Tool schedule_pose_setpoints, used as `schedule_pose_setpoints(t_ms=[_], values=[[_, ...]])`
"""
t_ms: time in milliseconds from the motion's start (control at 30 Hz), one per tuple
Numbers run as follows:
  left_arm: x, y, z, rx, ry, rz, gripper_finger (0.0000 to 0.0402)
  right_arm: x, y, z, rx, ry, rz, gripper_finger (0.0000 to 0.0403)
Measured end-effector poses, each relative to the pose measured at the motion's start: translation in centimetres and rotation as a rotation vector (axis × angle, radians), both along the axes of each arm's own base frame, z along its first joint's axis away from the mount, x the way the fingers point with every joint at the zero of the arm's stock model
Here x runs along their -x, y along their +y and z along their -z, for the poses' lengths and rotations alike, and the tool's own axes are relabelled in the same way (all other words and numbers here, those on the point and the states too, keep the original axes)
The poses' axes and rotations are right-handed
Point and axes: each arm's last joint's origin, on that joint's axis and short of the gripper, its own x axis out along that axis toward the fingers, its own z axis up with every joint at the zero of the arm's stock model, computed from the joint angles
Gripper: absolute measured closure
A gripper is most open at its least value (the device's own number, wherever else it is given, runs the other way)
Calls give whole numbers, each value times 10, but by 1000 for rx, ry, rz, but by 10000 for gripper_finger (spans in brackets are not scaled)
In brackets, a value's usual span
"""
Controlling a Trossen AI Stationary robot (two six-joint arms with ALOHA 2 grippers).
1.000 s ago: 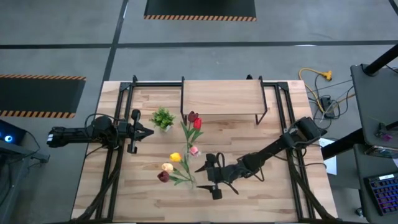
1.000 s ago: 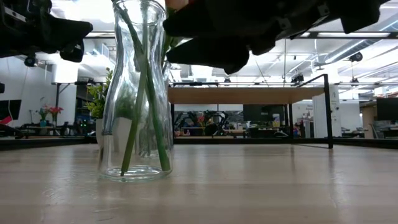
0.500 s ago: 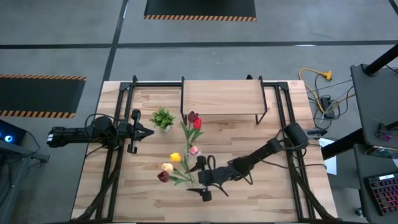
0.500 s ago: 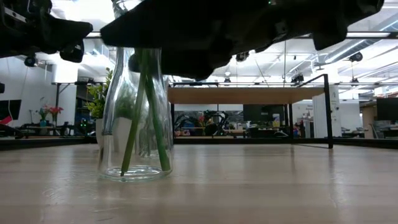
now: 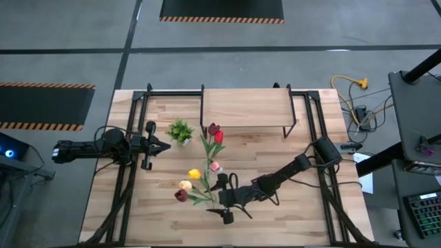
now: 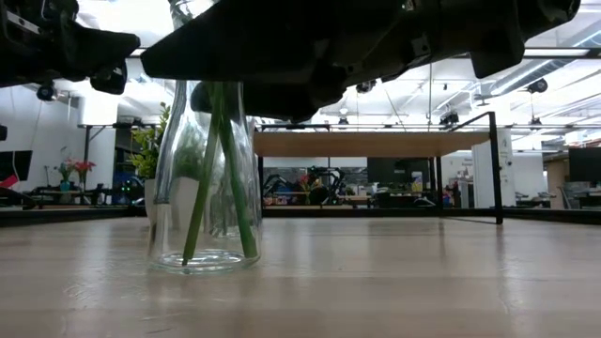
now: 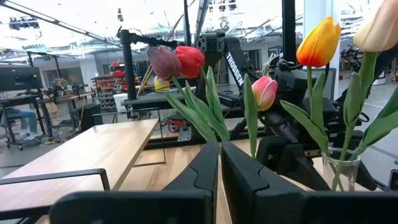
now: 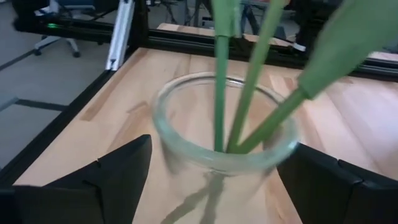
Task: Pick and place flowers into a vace then onto a shelf
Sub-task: Put the bottom transparent vase on the shelf
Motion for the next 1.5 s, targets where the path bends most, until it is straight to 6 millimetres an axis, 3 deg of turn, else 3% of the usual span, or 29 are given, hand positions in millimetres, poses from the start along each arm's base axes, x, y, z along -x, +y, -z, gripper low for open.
schedule_pose_setpoints(t_ms=[167, 500, 667, 800, 1067, 1233, 1367, 1500], values=[[0, 0, 0, 0, 0, -1, 398, 0, -1, 0, -5, -4, 47, 114], [0, 0, 0, 0, 0, 0, 398, 0, -1, 0, -6, -5, 46, 239], [0, 0, 1, 0, 6, 0, 398, 4, 3, -7, -9, -4, 34, 242], [0, 0, 1, 0, 6, -1, 398, 14, 12, -30, -46, -21, 13, 242], [0, 0, 1, 0, 7, 0, 398, 53, 22, -99, -161, -77, 14, 242], [0, 0, 1, 0, 8, 0, 398, 92, 25, -133, -14, -116, 246, 242], [0, 0, 0, 0, 5, -1, 398, 118, 8, -154, 112, -135, 529, 242], [0, 0, 1, 0, 5, 0, 398, 131, -23, -168, 86, -126, 629, 242]])
